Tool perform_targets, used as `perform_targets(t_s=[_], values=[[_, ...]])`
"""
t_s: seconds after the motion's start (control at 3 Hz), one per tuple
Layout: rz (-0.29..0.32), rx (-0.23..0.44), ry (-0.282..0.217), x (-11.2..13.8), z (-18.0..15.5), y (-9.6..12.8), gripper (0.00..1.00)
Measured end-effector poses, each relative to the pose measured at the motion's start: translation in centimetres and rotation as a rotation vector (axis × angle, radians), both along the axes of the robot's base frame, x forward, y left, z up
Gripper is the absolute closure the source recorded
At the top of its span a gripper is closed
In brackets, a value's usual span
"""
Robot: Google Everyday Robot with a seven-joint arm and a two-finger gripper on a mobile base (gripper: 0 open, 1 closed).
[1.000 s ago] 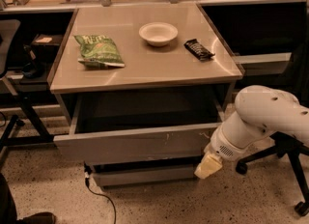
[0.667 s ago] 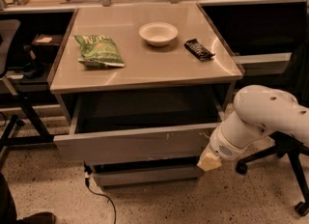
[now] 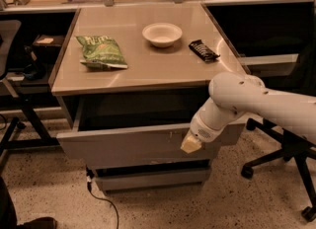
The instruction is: Close top drawer
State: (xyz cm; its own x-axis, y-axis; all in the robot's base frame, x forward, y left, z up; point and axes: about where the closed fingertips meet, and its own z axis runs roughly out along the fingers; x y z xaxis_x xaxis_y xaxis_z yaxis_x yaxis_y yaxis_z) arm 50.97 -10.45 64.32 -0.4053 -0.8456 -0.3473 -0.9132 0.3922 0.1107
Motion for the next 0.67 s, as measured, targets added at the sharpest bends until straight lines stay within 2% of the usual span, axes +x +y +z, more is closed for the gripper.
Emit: perform_targets(t_s=[0.33,0.67], values=[[0.0,0.0,0.0,0.0,0.0,0.0,1.0],[0.0,0.0,0.0,0.0,0.0,0.0,0.8]])
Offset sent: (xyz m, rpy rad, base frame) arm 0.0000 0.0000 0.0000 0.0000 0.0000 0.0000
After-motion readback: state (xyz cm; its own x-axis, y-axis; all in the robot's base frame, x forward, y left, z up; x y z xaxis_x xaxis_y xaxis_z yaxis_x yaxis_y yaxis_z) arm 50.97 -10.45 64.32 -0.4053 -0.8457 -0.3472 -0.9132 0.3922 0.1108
